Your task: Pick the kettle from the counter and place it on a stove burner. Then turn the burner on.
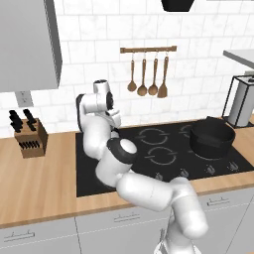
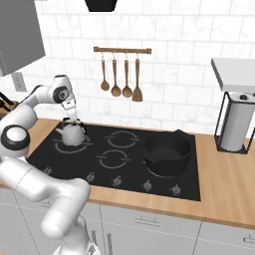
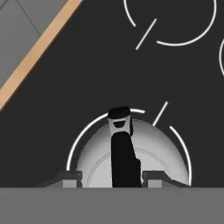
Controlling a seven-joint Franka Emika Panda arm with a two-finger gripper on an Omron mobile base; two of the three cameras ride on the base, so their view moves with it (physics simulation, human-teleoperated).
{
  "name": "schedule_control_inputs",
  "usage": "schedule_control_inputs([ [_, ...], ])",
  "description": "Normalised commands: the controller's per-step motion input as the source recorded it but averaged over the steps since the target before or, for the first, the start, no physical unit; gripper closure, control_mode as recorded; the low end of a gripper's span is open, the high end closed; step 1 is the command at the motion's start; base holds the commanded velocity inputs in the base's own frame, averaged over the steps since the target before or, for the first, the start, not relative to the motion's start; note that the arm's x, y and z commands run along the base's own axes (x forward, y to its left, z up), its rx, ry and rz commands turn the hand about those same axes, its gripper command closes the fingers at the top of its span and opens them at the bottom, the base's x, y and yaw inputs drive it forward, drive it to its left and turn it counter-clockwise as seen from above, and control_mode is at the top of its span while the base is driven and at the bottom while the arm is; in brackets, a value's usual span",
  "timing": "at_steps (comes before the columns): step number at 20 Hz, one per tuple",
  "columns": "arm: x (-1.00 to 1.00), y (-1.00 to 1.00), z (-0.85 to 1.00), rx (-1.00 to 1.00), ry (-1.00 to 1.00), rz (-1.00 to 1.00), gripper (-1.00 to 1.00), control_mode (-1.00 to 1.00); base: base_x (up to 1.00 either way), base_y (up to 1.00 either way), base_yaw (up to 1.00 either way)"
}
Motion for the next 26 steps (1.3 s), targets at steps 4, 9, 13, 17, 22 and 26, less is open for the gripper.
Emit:
schedule_control_inputs([
  [4, -0.01, 0.0, 0.0, 0.0, 0.0, 0.0, -1.0, -1.0, 0.0, 0.0, 0.0],
  [9, -0.16, 0.0, 0.02, 0.0, -0.07, 0.0, -1.0, -1.0, 0.0, 0.0, 0.0],
  [13, -0.44, 0.0, 0.0, 0.0, -0.06, 0.0, -1.0, -1.0, 0.0, 0.0, 0.0],
  [17, -0.58, 0.0, 0.0, 0.0, 0.0, 0.04, -1.0, -1.0, 0.0, 0.0, 0.0],
  [22, -0.63, -0.04, -0.01, 0.0, -0.03, 0.06, -1.0, -1.0, 0.0, 0.0, 0.0],
  [26, -0.75, -0.05, 0.22, 0.03, -0.18, 0.07, -1.0, -1.0, 0.0, 0.0, 0.0],
])
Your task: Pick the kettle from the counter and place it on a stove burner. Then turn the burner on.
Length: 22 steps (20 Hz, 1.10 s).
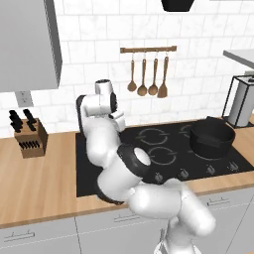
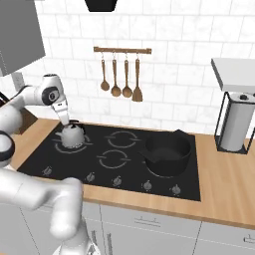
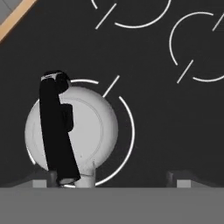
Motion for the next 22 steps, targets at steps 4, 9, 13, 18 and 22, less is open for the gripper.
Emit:
schedule_control_inputs([
  [4, -0.8, 0.0, 0.13, 0.01, -0.16, 0.11, -1.0, -1.0, 0.0, 0.0, 0.0],
  [9, -0.63, 0.0, 0.23, 0.01, -0.19, 0.11, -1.0, -1.0, 0.0, 0.0, 0.0],
  [13, -0.79, 0.0, 0.14, 0.02, -0.11, 0.2, -1.0, -1.0, 0.0, 0.0, 0.0],
  [18, -0.82, 0.0, -0.01, 0.0, 0.0, 0.32, -1.0, -1.0, 0.0, 0.0, 0.0],
  [22, -0.67, 0.0, -0.34, 0.0, 0.02, 0.34, -1.0, -1.0, 0.0, 0.0, 0.0],
])
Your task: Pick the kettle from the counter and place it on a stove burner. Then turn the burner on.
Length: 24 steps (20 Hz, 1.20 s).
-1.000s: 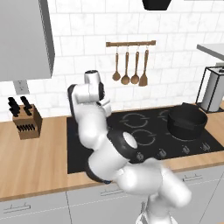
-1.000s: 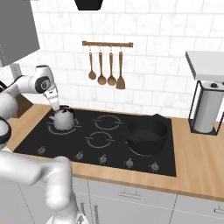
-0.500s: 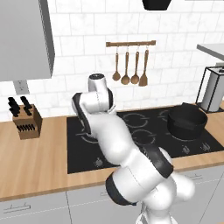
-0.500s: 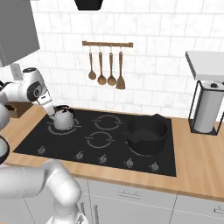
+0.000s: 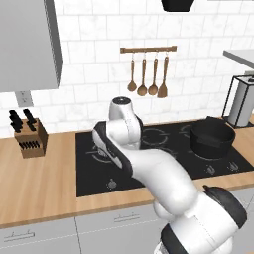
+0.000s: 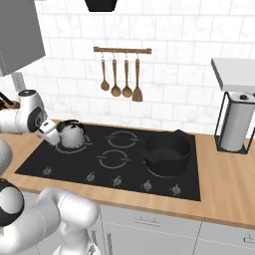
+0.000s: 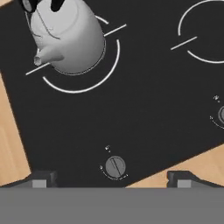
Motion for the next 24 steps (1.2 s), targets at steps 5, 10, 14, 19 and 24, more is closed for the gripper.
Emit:
schedule_control_inputs([
  [5, -0.4, 0.0, -0.74, 0.0, 0.02, 0.27, -1.0, -1.0, 0.0, 0.0, 0.0],
  [10, -0.03, 0.09, -0.66, 0.0, 0.0, 0.11, -1.0, -1.0, 0.0, 0.0, 0.0],
  [14, 0.07, 0.36, -0.24, -0.02, 0.0, 0.0, -1.0, -1.0, 0.0, 0.0, 0.0],
  [19, 0.17, 0.25, -0.03, -0.07, 0.03, 0.0, -1.0, -1.0, 0.0, 0.0, 0.0],
  [24, 0.28, 0.09, -0.21, -0.05, 0.05, 0.0, -1.0, -1.0, 0.0, 0.0, 0.0],
])
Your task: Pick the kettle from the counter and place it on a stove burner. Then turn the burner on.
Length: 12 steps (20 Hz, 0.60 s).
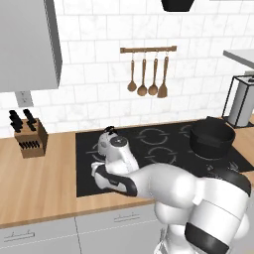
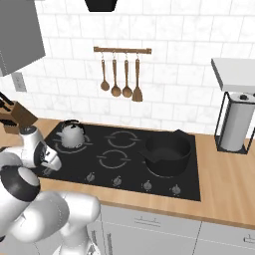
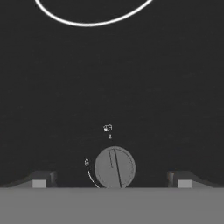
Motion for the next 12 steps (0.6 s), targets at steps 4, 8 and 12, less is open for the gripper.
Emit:
schedule_control_inputs([
  [4, 0.07, 0.0, -0.4, -0.04, 0.12, 0.0, -1.0, -1.0, 0.0, 0.0, 0.0],
  [8, 0.0, 0.0, -0.32, -0.02, 0.07, 0.0, -1.0, -1.0, 0.0, 0.0, 0.0],
  [12, 0.0, 0.0, -0.05, 0.0, 0.0, 0.0, 1.0, -1.0, 0.0, 0.0, 0.0],
])
